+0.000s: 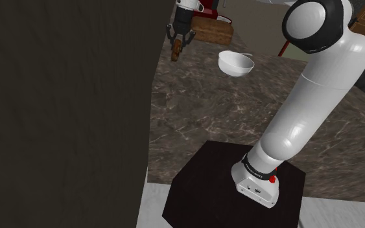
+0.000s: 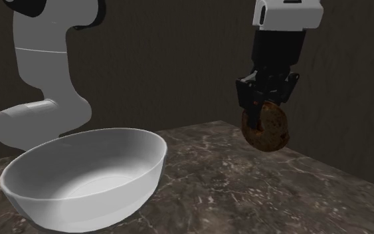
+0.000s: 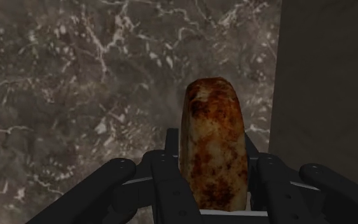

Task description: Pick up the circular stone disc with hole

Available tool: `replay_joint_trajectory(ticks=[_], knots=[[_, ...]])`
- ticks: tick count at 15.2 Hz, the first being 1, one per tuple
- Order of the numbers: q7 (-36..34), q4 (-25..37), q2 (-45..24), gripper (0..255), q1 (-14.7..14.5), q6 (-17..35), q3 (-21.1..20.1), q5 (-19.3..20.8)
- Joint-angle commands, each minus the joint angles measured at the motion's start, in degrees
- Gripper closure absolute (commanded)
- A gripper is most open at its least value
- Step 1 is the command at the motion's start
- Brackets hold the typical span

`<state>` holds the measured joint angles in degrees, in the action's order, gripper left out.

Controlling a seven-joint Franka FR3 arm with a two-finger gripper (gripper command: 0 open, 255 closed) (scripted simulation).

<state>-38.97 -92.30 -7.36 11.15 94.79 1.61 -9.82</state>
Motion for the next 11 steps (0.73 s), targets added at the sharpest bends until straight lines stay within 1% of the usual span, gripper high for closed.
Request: replay_joint_trajectory(ticks=[1,11], knots=[[-0.3,1.9,-0.2,255,0.0,-1.6,0.0,0.0],[-1.5,11.7,-1.8,255,0.2,-9.8,0.0,0.0]])
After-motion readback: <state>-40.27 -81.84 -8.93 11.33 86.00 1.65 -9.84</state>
